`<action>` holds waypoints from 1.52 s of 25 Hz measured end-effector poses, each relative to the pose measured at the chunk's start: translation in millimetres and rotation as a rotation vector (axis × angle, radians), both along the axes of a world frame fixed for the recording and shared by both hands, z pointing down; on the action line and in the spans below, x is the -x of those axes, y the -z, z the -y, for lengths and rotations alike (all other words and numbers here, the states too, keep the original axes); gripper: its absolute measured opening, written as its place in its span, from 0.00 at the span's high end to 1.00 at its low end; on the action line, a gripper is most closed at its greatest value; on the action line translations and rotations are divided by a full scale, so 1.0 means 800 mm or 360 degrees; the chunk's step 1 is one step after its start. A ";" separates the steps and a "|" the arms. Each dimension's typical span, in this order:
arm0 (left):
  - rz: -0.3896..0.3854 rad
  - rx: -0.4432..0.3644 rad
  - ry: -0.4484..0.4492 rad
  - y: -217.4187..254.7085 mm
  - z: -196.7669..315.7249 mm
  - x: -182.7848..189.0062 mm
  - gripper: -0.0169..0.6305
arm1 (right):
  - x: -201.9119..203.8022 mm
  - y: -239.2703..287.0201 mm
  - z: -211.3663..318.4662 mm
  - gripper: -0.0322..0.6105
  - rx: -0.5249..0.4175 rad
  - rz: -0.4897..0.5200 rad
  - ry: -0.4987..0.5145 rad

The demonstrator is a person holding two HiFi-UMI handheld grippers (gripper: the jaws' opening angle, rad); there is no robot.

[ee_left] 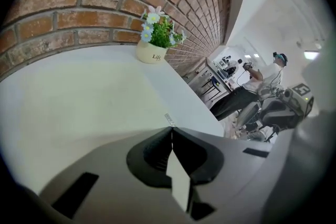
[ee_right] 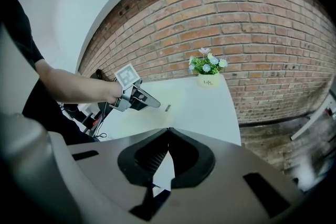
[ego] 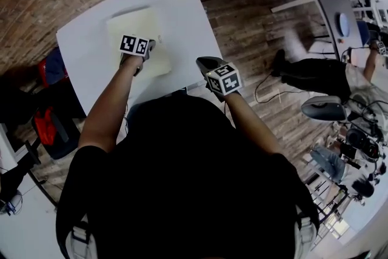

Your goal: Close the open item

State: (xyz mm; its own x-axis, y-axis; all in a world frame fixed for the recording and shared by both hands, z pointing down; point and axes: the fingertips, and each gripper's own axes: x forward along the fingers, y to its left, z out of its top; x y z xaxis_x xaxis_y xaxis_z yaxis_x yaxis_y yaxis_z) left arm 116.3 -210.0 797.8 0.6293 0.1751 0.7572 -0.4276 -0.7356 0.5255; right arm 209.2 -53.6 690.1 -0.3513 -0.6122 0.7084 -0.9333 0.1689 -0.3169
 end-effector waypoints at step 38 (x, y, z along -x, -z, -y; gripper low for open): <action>-0.0339 -0.0641 0.0398 0.210 -0.007 0.145 0.96 | 0.052 0.043 0.065 0.92 -0.0121 -0.0066 0.0256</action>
